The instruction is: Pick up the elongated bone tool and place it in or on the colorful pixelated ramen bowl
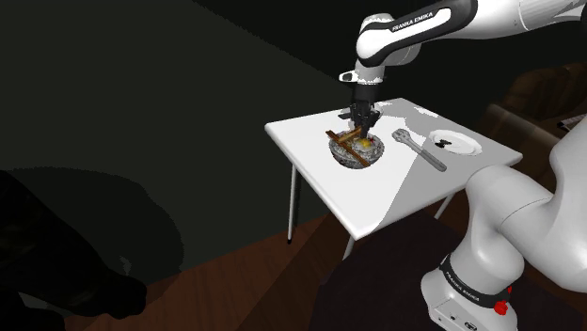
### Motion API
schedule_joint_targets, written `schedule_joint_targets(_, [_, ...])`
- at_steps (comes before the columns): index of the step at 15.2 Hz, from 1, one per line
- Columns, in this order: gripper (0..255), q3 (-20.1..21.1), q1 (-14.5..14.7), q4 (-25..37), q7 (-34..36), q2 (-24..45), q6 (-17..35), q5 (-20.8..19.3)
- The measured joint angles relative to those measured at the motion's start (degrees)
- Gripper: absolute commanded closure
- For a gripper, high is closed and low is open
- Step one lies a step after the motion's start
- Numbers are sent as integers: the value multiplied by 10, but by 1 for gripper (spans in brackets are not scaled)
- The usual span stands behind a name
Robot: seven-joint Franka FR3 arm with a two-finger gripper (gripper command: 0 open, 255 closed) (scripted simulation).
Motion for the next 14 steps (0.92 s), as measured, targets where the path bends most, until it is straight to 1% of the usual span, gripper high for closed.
schedule_joint_targets(2, [255, 0, 0, 0, 0, 0, 0, 0])
schedule_joint_targets(3, [0, 0, 0, 0, 0, 0, 0, 0])
schedule_joint_targets(9, [0, 0, 0, 0, 0, 0, 0, 0])
schedule_joint_targets(14, [0, 7, 0, 62, 2, -5, -63, -1])
